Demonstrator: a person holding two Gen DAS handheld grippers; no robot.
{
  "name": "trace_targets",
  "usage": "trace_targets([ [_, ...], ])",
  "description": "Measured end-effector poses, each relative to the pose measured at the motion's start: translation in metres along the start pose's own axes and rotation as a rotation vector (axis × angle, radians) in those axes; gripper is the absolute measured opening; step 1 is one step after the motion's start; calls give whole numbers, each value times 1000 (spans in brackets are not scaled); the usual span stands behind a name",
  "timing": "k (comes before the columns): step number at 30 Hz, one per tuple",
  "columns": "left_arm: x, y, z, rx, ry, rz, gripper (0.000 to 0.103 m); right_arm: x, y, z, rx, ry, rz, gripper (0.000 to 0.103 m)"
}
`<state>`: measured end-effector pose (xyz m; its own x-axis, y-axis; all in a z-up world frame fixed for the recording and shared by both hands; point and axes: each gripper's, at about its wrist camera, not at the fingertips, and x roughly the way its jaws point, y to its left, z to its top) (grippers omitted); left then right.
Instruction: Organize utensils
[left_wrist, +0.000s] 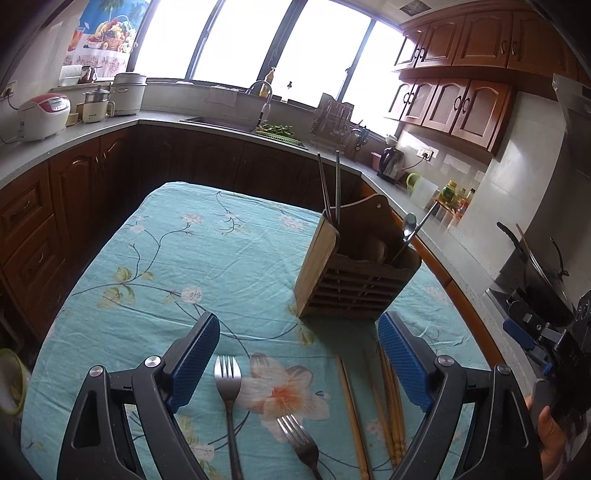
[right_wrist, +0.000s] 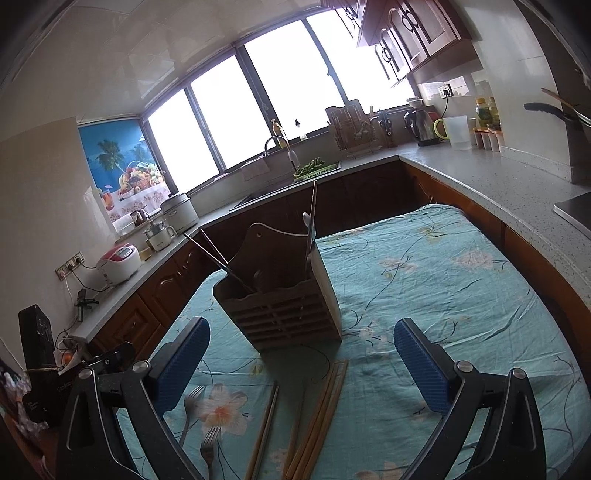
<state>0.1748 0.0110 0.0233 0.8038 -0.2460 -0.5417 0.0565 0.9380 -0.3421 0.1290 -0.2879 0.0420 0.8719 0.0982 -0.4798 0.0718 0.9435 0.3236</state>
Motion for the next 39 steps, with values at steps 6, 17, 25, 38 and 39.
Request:
trace_targets([
  [6, 2, -8, -1, 33, 35, 27, 87, 9, -4, -14, -8, 51, -28, 101],
  [17, 37, -28, -3, 126, 203, 55, 68, 46, -9, -31, -32, 169, -77, 83],
  [25, 85, -39, -1, 128, 331, 19, 58, 85, -22, -47, -7, 299, -100, 42],
  [38, 149, -57, -21, 225, 432, 64, 34, 120, -31, -60, -11, 384, -123, 22],
  [39, 151, -58, -24, 234, 431, 67, 34, 124, -31, -60, -12, 390, -125, 22],
])
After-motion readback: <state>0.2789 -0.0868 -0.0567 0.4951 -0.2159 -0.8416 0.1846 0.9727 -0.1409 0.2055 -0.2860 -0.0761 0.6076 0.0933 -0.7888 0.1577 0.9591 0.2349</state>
